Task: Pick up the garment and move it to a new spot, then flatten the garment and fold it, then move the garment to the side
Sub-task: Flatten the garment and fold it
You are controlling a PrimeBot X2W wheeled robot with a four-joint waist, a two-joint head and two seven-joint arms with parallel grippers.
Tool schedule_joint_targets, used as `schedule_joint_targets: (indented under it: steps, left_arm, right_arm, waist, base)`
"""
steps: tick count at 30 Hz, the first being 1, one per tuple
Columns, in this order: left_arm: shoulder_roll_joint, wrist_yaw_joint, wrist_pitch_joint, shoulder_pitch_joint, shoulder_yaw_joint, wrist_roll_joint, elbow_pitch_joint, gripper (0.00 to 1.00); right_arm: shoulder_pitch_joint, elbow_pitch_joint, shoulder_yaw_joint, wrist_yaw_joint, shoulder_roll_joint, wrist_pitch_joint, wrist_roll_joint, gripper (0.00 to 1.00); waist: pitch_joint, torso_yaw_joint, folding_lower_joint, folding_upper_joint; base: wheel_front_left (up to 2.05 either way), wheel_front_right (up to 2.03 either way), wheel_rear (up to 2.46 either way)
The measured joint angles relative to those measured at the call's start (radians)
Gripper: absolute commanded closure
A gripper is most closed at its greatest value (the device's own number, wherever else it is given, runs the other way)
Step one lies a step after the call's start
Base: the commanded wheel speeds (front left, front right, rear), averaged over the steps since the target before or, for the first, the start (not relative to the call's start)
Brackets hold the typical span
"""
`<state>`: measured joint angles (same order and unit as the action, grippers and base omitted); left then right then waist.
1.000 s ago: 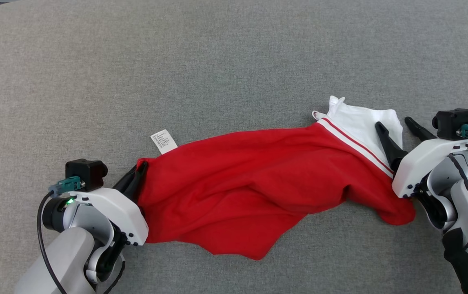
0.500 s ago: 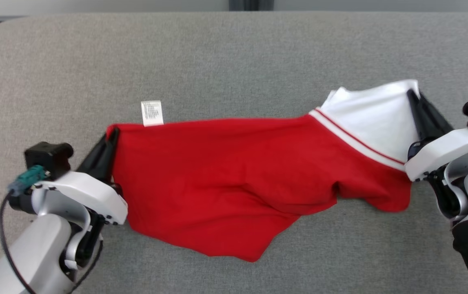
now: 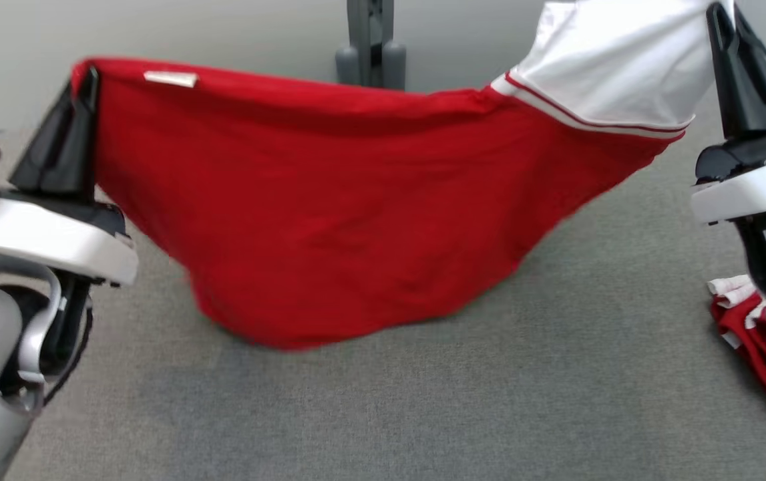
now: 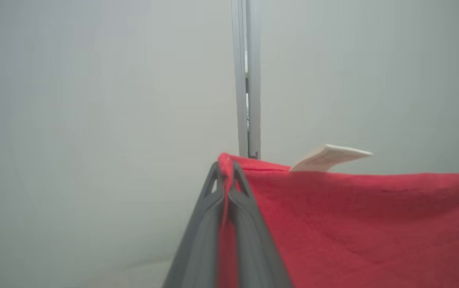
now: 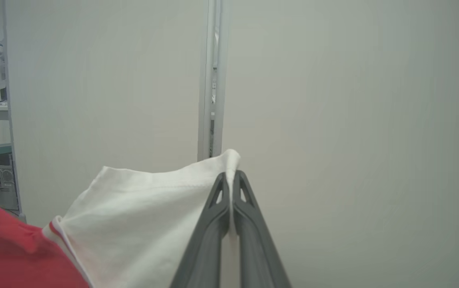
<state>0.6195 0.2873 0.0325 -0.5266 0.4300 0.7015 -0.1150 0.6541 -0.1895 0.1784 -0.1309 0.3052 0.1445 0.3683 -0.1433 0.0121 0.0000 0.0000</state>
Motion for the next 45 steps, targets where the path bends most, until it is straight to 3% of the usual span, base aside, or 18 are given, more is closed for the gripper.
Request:
schedule_joint_targets:
  steps: [15,25,29,33,45]
  left_arm:
    - [0.078,0.071,-0.11,-0.086,-0.009,-0.068,-0.215,1.0]
    - [0.088,0.096,-0.139,-0.036,-0.009,-0.047,-0.252,1.0]
    - [0.075,0.074,-0.136,-0.046,-0.008,-0.027,-0.212,1.0]
    - [0.04,0.022,-0.131,-0.108,-0.007,0.016,-0.117,1.0]
    - [-0.131,-0.167,-0.105,-0.542,0.058,0.024,0.375,1.0]
  right_arm:
    - [0.038,0.265,-0.052,0.0,0.055,-0.158,-0.015,1.0]
    - [-0.012,0.322,-0.076,0.0,0.039,-0.207,-0.007,1.0]
    - [0.024,0.291,-0.063,0.0,0.03,-0.207,0.002,1.0]
    - [0.109,0.212,-0.034,0.0,0.026,-0.198,0.018,1.0]
    - [0.598,-0.243,0.088,0.0,0.03,-0.053,0.029,1.0]
  waist:
    - [0.137,-0.038,0.0,0.0]
    - [0.107,-0.046,0.0,0.0]
    - [0.088,-0.047,0.0,0.0]
    - [0.066,-0.047,0.0,0.0]
    - [-0.065,-0.034,0.0,0.0]
  base:
    - [0.0,0.0,0.0]
    - [0.0,0.0,0.0]
    - [0.0,0.0,0.0]
    - [0.0,0.0,0.0]
    - [0.0,0.0,0.0]
